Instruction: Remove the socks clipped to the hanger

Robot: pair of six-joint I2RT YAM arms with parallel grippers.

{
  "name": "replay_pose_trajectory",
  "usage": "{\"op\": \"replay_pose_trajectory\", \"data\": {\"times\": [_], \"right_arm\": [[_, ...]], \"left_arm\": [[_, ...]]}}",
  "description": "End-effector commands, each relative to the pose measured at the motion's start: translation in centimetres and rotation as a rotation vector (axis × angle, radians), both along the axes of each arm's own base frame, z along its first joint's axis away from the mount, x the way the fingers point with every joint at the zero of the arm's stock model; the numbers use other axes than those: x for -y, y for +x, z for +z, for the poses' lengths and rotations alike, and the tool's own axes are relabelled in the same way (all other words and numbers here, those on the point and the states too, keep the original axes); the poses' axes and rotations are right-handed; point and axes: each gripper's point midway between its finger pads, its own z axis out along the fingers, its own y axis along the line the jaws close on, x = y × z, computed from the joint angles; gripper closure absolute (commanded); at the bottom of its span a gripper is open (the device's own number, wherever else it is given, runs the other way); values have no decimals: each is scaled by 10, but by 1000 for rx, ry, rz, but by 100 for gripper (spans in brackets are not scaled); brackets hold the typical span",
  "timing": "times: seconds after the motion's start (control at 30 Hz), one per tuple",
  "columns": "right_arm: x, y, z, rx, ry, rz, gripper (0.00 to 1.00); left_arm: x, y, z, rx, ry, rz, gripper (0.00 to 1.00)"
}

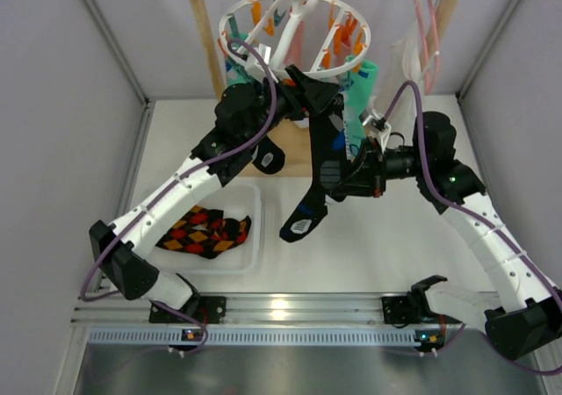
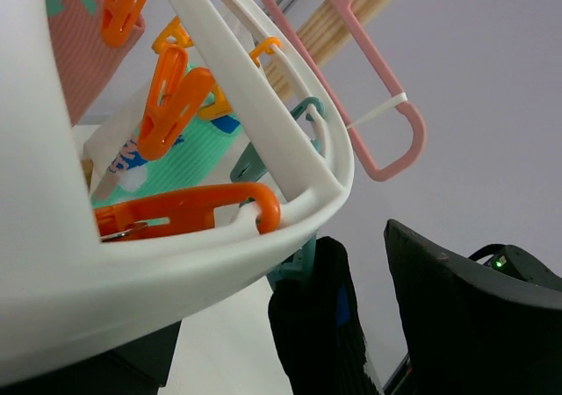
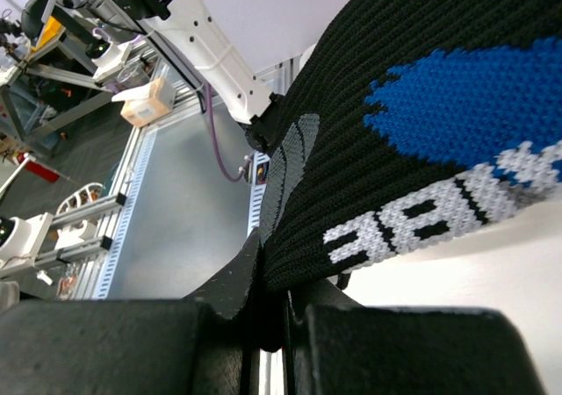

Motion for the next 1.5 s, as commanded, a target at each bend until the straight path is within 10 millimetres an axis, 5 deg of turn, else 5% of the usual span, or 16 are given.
{"op": "replay_pose_trajectory", "data": {"times": [0.0, 0.3, 0.47, 0.57, 0.9, 1.3, 1.47], "right_arm": [[4, -4, 11, 62, 38, 34, 100], [3, -3, 7, 46, 30, 43, 100], [3, 0, -4, 32, 10, 37, 100], [2, 2, -11, 22, 1, 32, 100], [-1, 13, -21, 16, -10, 11, 100], [-4, 17, -33, -12, -26, 22, 100], [-5, 19, -39, -30, -33, 24, 100]], "left_arm": [[0, 0, 44, 160, -35, 11, 11], [9, 13, 40, 199, 2, 20, 26], [5, 19, 38, 180, -7, 62, 24], [1, 25, 27, 124, -29, 96, 11], [-20, 29, 3, 14, -113, 212, 12], [-6, 33, 24, 84, -133, 169, 16], [-8, 29, 34, 129, -131, 163, 26]]}}
